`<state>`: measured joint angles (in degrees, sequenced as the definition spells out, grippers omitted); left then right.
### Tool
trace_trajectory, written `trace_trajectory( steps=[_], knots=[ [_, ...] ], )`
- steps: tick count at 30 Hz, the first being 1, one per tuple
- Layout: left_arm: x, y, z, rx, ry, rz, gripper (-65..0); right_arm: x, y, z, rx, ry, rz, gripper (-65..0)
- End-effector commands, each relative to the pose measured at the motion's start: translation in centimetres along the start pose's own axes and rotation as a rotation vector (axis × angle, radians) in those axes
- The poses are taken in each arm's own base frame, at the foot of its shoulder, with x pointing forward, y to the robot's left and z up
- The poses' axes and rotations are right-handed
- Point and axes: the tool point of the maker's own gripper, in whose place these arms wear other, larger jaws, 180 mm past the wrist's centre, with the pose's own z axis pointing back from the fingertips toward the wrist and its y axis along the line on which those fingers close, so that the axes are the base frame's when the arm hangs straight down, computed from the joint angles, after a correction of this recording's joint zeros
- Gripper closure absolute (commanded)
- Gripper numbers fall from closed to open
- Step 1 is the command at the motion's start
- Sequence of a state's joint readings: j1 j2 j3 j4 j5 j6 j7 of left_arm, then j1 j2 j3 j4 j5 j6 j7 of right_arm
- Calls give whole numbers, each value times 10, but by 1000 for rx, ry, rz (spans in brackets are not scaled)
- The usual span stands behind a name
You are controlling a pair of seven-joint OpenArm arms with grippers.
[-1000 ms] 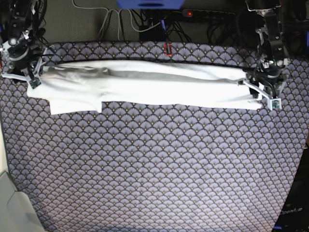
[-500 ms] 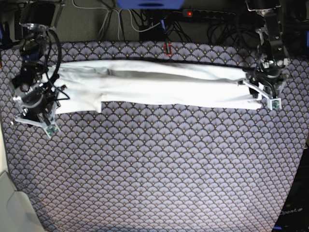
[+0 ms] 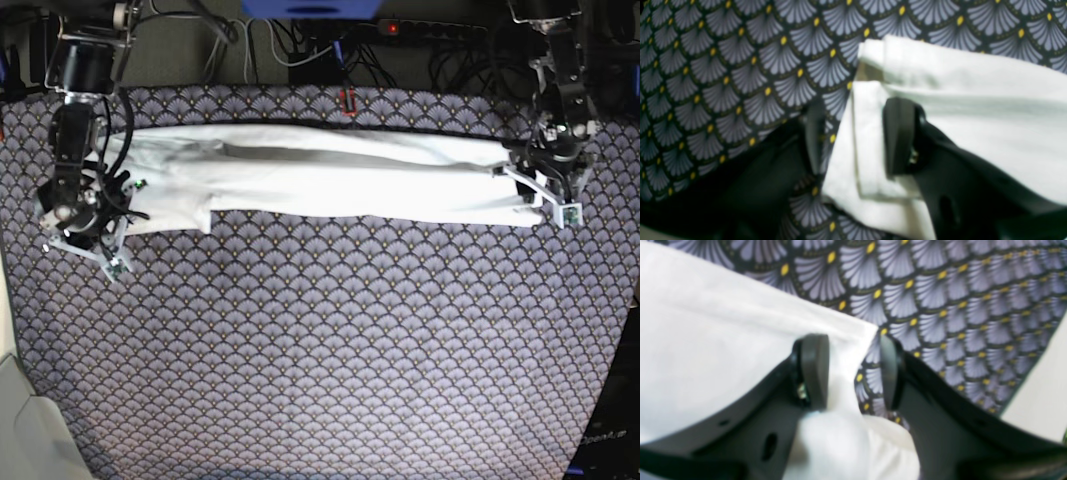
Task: Fold the T-shirt properly
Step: 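Release the hem and reposition the right gripper at the shirt's end, then regrasp the strip's end with the right gripper and pull it taut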
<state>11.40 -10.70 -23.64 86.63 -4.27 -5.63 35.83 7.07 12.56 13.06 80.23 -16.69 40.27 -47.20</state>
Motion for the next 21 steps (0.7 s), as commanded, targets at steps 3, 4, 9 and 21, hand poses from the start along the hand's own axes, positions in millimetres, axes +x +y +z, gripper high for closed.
trace_trajectory(
  steps=[3,4,9,21],
  knots=[
    [15,6,2,15,-41,-7,-285,7,-12,-4,-9,-15,-15,-265],
    [15,6,2,17,-41,-9,-285,8,-11,-6,-2,-22,-18,-265],
    [16,6,2,17,-44,-11,-284,6,-6,-8,10,-29,-14,-258],
    [16,5,2,16,-43,-8,-284,23,-19,7,-44,-86,-2,0]
  ],
)
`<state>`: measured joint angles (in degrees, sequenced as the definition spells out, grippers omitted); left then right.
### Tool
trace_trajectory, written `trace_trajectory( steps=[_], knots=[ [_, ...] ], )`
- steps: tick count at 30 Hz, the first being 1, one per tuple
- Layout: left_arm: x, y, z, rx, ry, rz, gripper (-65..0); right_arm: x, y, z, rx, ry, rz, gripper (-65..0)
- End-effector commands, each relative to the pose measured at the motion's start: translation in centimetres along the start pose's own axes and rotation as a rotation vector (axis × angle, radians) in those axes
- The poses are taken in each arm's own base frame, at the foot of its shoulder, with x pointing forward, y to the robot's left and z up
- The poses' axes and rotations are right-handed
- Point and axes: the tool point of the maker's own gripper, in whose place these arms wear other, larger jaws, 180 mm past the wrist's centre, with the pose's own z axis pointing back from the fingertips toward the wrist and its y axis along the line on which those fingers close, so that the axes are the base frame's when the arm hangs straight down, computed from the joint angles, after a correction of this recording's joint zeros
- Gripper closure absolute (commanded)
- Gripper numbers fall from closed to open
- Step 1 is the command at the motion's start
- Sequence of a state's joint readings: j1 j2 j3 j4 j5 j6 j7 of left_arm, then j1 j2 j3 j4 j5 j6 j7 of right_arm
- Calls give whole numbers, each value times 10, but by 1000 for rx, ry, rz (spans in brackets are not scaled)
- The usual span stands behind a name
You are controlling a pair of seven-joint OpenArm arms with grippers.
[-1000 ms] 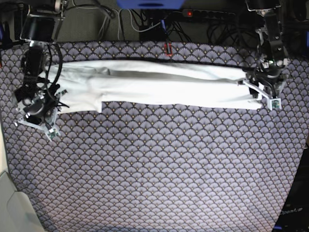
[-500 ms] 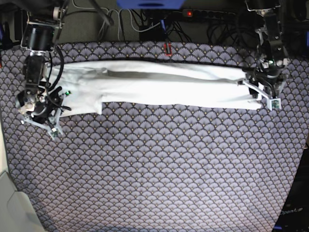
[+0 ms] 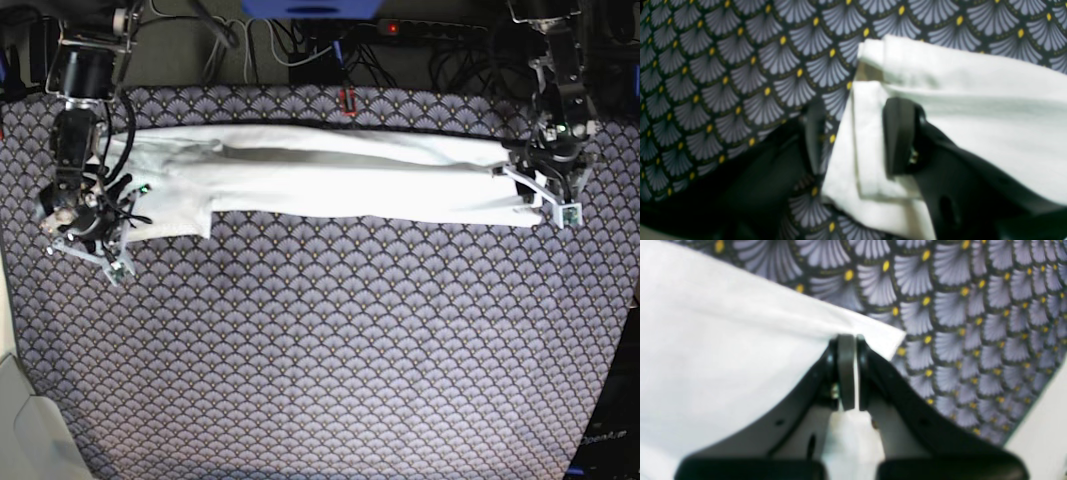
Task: Fold the T-shirt properly
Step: 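Regrasp the strip's end with the right gripper and pull it taut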
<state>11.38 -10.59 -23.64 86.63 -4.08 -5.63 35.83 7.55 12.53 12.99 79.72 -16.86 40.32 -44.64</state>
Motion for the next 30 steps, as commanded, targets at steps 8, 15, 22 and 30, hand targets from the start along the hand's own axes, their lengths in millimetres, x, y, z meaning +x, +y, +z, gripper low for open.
trace_trajectory(
  steps=[8,15,22,30],
  knots=[
    [16,5,2,12,-44,-3,-283,28,-23,41,-126,-117,53,0],
    [16,5,2,12,-44,-3,-284,13,-27,25,-99,-12,27,0],
    [16,5,2,15,-44,-7,-284,16,-38,21,-101,4,12,-181],
    [16,5,2,12,-44,-3,-284,11,-34,3,-49,42,-23,-314]
  ],
)
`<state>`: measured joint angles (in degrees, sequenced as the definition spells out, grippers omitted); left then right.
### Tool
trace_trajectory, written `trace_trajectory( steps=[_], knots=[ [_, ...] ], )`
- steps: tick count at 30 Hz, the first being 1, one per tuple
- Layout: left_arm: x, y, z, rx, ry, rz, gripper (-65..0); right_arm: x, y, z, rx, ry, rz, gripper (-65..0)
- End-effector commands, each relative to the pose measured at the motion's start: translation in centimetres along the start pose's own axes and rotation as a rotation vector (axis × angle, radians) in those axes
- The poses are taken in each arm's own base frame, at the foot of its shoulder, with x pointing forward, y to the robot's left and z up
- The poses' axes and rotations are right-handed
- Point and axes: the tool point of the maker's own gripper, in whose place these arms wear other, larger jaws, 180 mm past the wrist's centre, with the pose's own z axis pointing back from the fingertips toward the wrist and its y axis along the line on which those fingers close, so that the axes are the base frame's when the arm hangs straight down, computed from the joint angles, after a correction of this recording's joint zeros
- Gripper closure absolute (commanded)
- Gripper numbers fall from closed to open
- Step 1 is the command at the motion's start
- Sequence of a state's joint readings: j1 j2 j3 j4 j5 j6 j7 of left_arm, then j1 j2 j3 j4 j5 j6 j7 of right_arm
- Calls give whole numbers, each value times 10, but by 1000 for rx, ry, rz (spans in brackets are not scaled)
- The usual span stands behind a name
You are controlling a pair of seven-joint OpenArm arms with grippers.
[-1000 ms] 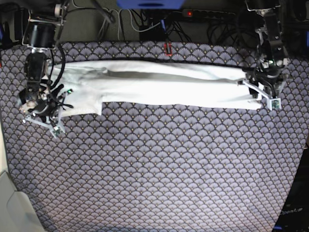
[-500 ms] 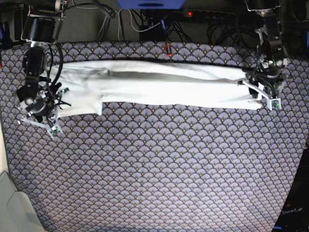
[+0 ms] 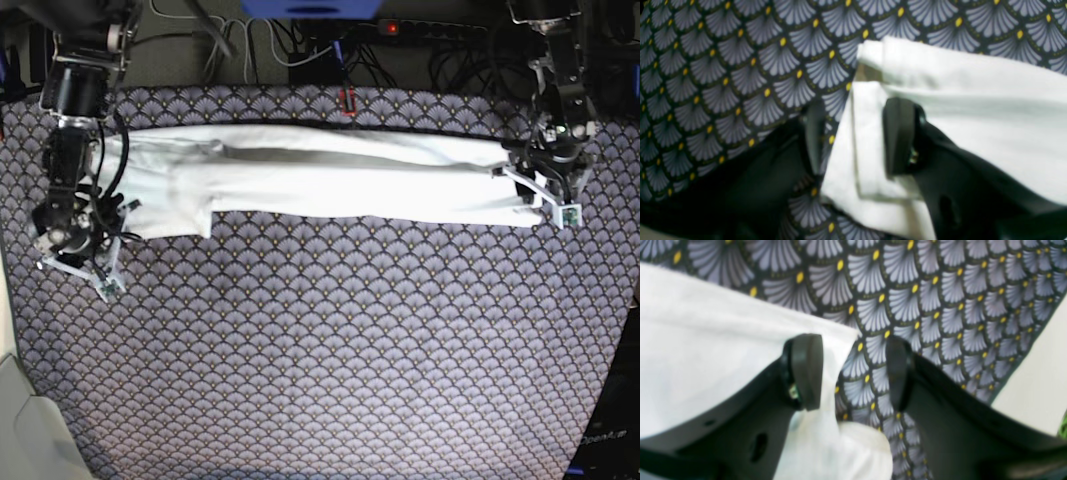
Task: Fold the T-shirt properly
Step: 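Regrasp the strip's end with the right gripper and pull it taut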
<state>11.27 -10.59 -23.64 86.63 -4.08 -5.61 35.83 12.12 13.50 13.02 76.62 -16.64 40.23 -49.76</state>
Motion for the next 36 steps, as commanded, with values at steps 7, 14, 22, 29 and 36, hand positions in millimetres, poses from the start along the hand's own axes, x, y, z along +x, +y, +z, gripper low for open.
trace_trajectory(
  steps=[7,14,22,29,36],
  knots=[
    [15,5,2,12,-42,-4,-284,1,-6,-9,18,17,-24,-314],
    [15,5,2,12,-42,-4,-284,-4,-2,-12,30,27,-25,-246],
    [15,5,2,12,-42,-4,-283,-11,1,-12,29,39,-18,0],
    [14,4,2,11,-40,-3,-282,6,-15,18,-67,-45,19,0],
    [14,4,2,11,-40,-3,-282,7,-20,50,-150,-58,57,0]
  ],
)
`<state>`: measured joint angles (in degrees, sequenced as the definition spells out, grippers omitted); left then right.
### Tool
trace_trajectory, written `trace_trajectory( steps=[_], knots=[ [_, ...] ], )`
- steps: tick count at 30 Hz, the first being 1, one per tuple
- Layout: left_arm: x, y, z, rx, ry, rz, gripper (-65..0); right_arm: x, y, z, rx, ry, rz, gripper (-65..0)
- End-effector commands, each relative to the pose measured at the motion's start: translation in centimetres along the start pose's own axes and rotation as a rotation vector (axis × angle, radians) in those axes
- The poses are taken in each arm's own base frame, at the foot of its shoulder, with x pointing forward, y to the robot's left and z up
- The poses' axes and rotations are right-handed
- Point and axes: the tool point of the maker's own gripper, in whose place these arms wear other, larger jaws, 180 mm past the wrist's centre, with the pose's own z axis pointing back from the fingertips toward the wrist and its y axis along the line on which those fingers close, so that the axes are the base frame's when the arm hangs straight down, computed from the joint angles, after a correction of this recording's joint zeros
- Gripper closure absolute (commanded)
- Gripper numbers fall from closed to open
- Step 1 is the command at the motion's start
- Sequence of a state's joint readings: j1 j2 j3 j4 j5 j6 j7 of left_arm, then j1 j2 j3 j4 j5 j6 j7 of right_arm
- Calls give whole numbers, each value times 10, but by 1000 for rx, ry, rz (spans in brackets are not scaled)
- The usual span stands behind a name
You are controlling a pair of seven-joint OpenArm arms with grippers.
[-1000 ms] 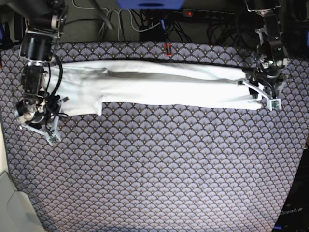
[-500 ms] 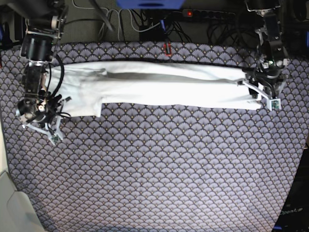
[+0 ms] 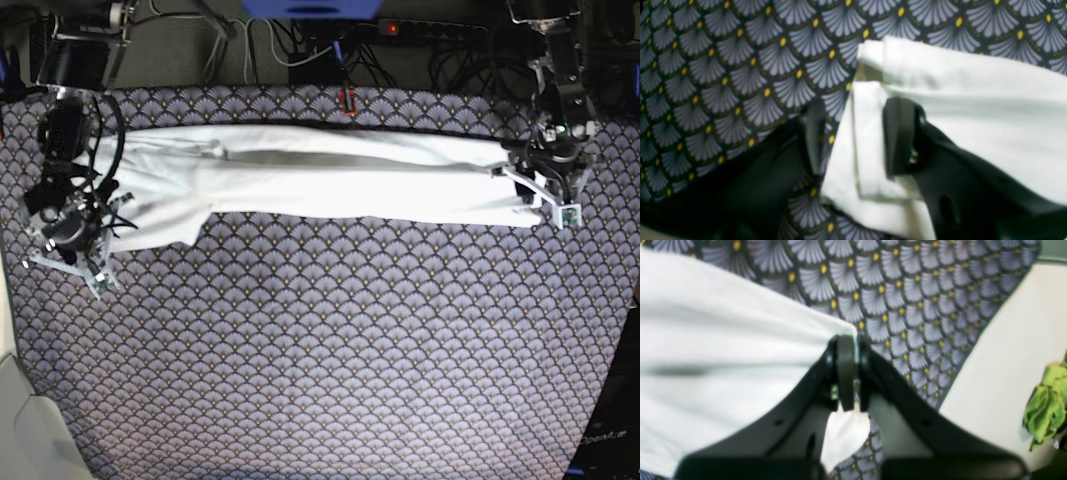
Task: Fold the T-shirt properly
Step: 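Regrasp the strip's end with the right gripper and pull it taut, then lift the strip's other end with the left gripper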
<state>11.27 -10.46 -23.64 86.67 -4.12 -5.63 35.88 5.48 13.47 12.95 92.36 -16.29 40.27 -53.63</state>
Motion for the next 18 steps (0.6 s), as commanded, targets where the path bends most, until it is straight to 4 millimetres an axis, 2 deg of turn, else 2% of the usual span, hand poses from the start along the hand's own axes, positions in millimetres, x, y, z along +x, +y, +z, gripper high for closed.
trace_trajectory(
  steps=[1,9,18],
  knots=[
    [14,5,2,13,-41,-5,-282,6,-13,9,-44,-20,5,0],
    [14,6,2,14,-41,-6,-283,-12,1,47,-92,-45,71,0],
    [15,8,2,17,-42,-10,-284,-47,29,61,-54,8,119,0]
  ],
)
